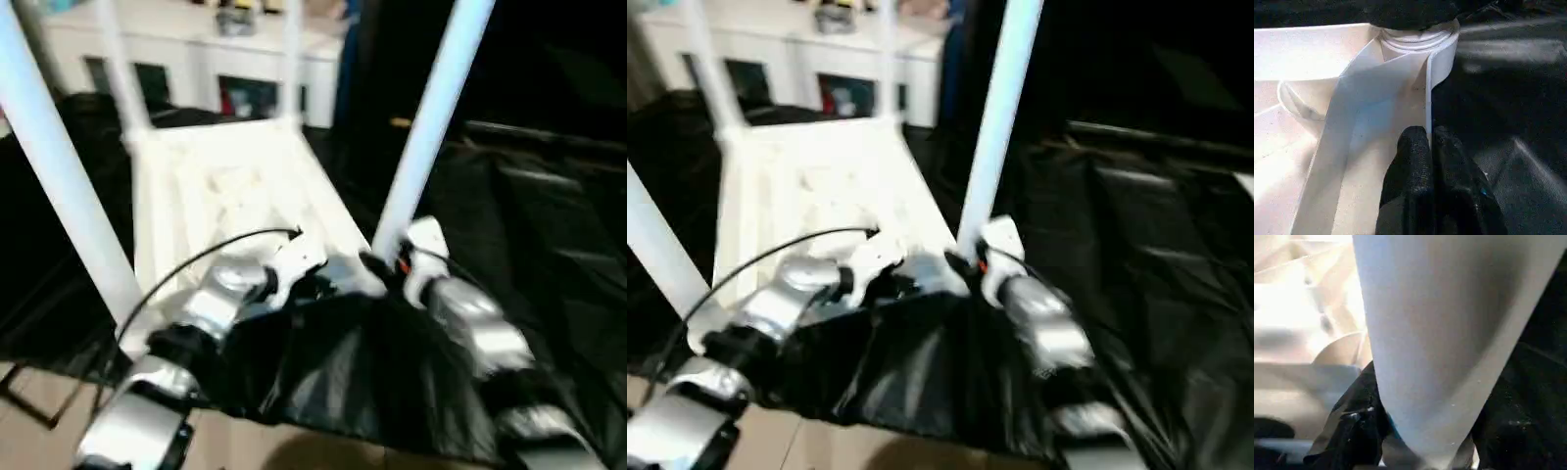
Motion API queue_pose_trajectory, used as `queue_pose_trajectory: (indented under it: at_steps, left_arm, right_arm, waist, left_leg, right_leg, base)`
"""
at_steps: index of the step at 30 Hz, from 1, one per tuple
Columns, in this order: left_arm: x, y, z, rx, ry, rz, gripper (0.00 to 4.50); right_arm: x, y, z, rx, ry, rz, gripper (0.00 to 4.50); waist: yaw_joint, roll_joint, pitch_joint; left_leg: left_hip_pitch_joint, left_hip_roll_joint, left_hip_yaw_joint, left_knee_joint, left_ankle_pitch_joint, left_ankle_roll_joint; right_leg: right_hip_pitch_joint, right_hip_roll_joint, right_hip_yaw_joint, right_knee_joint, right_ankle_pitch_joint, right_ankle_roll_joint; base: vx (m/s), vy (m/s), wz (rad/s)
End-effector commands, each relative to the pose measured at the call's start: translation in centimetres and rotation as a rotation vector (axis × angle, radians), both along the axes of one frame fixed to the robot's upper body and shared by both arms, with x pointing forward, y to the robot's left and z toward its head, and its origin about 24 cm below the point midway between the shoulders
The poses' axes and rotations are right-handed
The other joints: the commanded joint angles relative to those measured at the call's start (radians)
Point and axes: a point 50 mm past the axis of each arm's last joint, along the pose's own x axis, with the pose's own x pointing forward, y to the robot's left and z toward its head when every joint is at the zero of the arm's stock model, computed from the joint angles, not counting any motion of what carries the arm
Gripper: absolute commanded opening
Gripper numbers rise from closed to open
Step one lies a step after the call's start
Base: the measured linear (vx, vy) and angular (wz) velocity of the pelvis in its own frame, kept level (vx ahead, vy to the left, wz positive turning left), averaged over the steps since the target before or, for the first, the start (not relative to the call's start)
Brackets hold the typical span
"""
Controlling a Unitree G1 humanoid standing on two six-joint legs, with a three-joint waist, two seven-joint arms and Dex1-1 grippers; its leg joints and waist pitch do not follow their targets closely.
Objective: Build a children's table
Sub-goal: Rotate leg to tighten
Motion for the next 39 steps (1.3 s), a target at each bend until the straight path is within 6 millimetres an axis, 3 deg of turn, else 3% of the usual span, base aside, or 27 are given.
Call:
queue_pose_trajectory:
  at_steps: [1, 7, 10, 12, 13, 15, 16, 18, 21, 24, 27, 32, 33, 35, 39]
  left_arm:
    - [-1.1, -4.9, 1.1, -0.092, -0.032, -0.153, 0.0]
    - [-1.1, -3.8, 0.9, -0.086, -0.033, -0.164, 0.0]
    - [-1.5, -2.8, 0.9, -0.092, -0.024, -0.208, 0.0]
    - [-2.0, -1.7, 1.0, -0.1, -0.014, -0.275, 0.0]
    - [-2.0, -1.7, 1.0, -0.1, -0.014, -0.275, 0.0]
    - [-2.2, -0.4, 0.9, -0.078, 0.006, -0.324, 0.0]
    - [-2.2, -0.4, 0.9, -0.078, 0.006, -0.324, 0.0]
    - [-2.3, 0.6, 0.9, -0.062, 0.018, -0.346, 0.0]
    - [-2.1, 1.9, 1.0, -0.037, 0.024, -0.357, 0.0]
    - [-1.9, 2.6, 1.1, -0.022, 0.028, -0.36, 0.0]
    - [-1.6, 3.3, 1.4, -0.01, 0.028, -0.361, 0.0]
    - [-1.3, 3.9, 1.7, -0.003, 0.029, -0.367, 0.0]
    - [-1.2, 4.0, 1.8, -0.002, 0.028, -0.367, 0.0]
    - [-1.2, 4.1, 1.8, -0.001, 0.029, -0.368, 0.0]
    - [-1.0, 4.3, 1.9, -0.001, 0.033, -0.37, 0.0]
  right_arm:
    - [-1.3, 4.8, -1.2, 0.06, 0.065, 0.173, 2.32]
    - [-1.4, 4.6, -0.9, 0.072, 0.053, 0.24, 3.11]
    - [-1.7, 3.7, -1.1, 0.028, 0.035, 0.312, 3.16]
    - [-2.2, 2.6, -1.3, -0.01, 0.031, 0.402, 3.16]
    - [-2.2, 2.6, -1.3, -0.01, 0.031, 0.402, 3.16]
    - [-3.1, 1.3, -1.2, -0.04, 0.027, 0.562, 3.16]
    - [-3.1, 1.3, -1.2, -0.04, 0.027, 0.562, 3.16]
    - [-4.0, 0.6, -1.0, -0.056, 0.035, 0.691, 3.16]
    - [-4.9, -0.5, -0.7, -0.051, 0.082, 0.831, 3.16]
    - [-5.5, -1.3, -0.5, -0.063, 0.111, 0.92, 3.16]
    - [-6.0, -2.0, -0.5, -0.079, 0.145, 0.989, 2.85]
    - [-6.5, -2.5, -0.4, -0.083, 0.174, 1.045, 2.5]
    - [-6.5, -2.6, -0.4, -0.083, 0.175, 1.048, 2.36]
    - [-6.5, -2.6, -0.4, -0.08, 0.177, 1.049, 2.26]
    - [-6.6, -2.7, -0.2, -0.071, 0.185, 1.059, 2.04]
  waist:
    - [-0.011, 0.013, -0.03]
    - [-0.006, 0.009, -0.028]
    - [-0.001, 0.006, -0.032]
    - [0.008, 0.003, -0.033]
    - [0.01, 0.0, -0.03]
    - [0.015, 0.003, -0.031]
    - [0.017, 0.002, -0.032]
    - [0.028, 0.001, -0.035]
    - [0.041, -0.007, -0.041]
    - [0.063, -0.002, -0.048]
    - [0.073, -0.005, -0.05]
    - [0.084, -0.003, -0.044]
    - [0.084, -0.002, -0.042]
    - [0.083, -0.003, -0.042]
    - [0.082, -0.007, -0.044]
  left_leg:
    - [0.012, 0.017, -0.019, -0.086, -0.597, -0.009]
    - [0.016, 0.016, -0.014, -0.086, -0.57, 0.002]
    - [0.009, 0.019, -0.01, -0.089, -0.532, 0.009]
    - [0.01, 0.02, 0.0, -0.087, -0.479, 0.022]
    - [0.003, 0.02, 0.004, -0.087, -0.456, 0.027]
    - [0.003, 0.019, 0.004, -0.086, -0.445, 0.03]
    - [0.002, 0.02, 0.005, -0.085, -0.434, 0.035]
    - [0.005, 0.024, 0.013, -0.081, -0.387, 0.044]
    - [0.001, 0.023, 0.023, -0.072, -0.307, 0.062]
    - [-0.006, 0.026, 0.028, -0.065, -0.184, 0.088]
    - [-0.008, 0.026, 0.028, -0.06, -0.144, 0.094]
    - [-0.002, 0.029, 0.029, -0.064, -0.205, 0.069]
    - [-0.001, 0.028, 0.027, -0.068, -0.238, 0.051]
    - [-0.002, 0.028, 0.025, -0.07, -0.258, 0.041]
    - [-0.003, 0.027, 0.024, -0.068, -0.243, 0.039]
  right_leg:
    - [0.022, -0.05, 0.005, -0.096, -0.598, -0.062]
    - [0.017, -0.056, 0.016, -0.094, -0.584, -0.086]
    - [0.023, -0.059, 0.025, -0.085, -0.542, -0.105]
    - [0.018, -0.059, 0.037, -0.078, -0.494, -0.134]
    - [0.02, -0.057, 0.044, -0.071, -0.477, -0.142]
    - [0.021, -0.057, 0.046, -0.066, -0.5, -0.142]
    - [0.024, -0.057, 0.046, -0.066, -0.496, -0.14]
    - [0.019, -0.055, 0.057, -0.054, -0.414, -0.171]
    - [0.026, -0.05, 0.061, -0.034, -0.314, -0.207]
    - [0.038, -0.046, 0.059, -0.012, -0.167, -0.233]
    - [0.04, -0.045, 0.056, -0.002, -0.115, -0.248]
    - [0.035, -0.049, 0.058, -0.013, -0.222, -0.229]
    - [0.033, -0.049, 0.058, -0.02, -0.285, -0.209]
    - [0.033, -0.051, 0.06, -0.023, -0.327, -0.192]
    - [0.032, -0.047, 0.065, -0.018, -0.294, -0.19]
  base:
    - [0.0, 0.0, 0.0]
    - [0.0, 0.0, 0.0]
    - [0.0, 0.0, 0.0]
    - [0.0, 0.0, 0.0]
    - [0.0, 0.0, 0.0]
    - [0.026, -0.025, 0.04]
    - [0.0, 0.0, 0.0]
    - [0.031, -0.019, 0.04]
    - [0.063, -0.038, 0.11]
    - [0.069, -0.035, 0.06]
    - [0.0, 0.0, 0.0]
    - [0.0, 0.0, 0.0]
    - [0.0, 0.0, 0.0]
    - [0.0, 0.0, 0.0]
    - [0.0, 0.0, 0.0]
